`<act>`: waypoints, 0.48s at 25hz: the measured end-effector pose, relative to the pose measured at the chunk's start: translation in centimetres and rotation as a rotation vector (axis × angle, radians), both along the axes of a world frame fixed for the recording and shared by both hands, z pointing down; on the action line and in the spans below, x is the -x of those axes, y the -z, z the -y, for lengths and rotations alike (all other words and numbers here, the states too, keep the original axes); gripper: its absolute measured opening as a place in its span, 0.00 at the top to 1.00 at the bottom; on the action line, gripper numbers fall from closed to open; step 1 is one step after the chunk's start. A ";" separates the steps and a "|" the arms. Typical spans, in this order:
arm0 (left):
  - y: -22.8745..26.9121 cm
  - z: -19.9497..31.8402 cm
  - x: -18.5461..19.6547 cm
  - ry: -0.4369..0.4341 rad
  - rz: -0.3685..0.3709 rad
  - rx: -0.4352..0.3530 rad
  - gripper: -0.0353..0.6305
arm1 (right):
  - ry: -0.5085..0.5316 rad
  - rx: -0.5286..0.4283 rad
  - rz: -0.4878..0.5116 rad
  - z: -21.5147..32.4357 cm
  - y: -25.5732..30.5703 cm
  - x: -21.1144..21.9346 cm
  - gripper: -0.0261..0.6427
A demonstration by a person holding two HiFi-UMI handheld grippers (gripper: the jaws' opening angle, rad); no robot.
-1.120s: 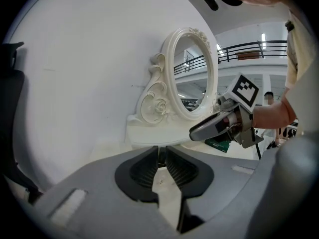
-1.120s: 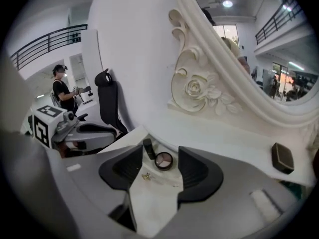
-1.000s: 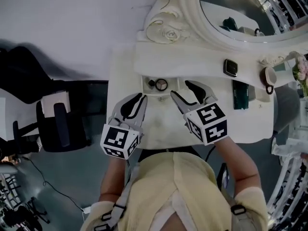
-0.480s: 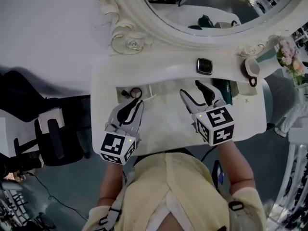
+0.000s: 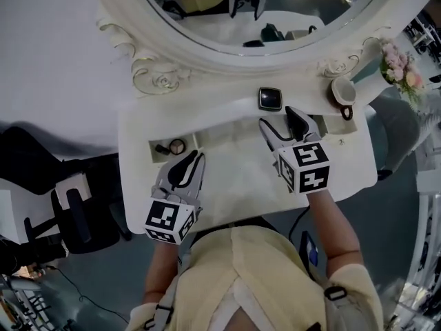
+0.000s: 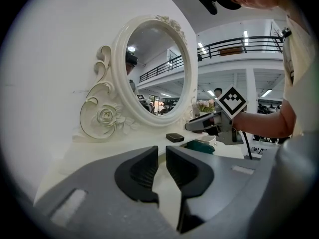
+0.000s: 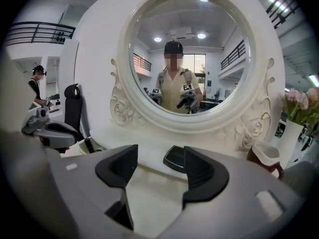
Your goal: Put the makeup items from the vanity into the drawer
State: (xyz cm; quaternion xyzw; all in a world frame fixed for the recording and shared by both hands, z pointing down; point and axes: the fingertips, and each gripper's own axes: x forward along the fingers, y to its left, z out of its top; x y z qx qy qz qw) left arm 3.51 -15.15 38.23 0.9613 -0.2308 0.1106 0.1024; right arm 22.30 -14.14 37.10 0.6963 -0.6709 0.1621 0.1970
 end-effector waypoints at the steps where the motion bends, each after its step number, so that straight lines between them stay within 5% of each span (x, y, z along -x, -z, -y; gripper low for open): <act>1: 0.0 0.0 -0.2 -0.004 0.001 0.000 0.87 | -0.016 -0.002 0.001 0.1 -0.1 -0.4 0.53; 12: -0.5 -1.1 -1.3 -0.053 0.009 0.012 0.87 | -0.196 -0.012 0.071 2.2 -2.7 -3.5 0.49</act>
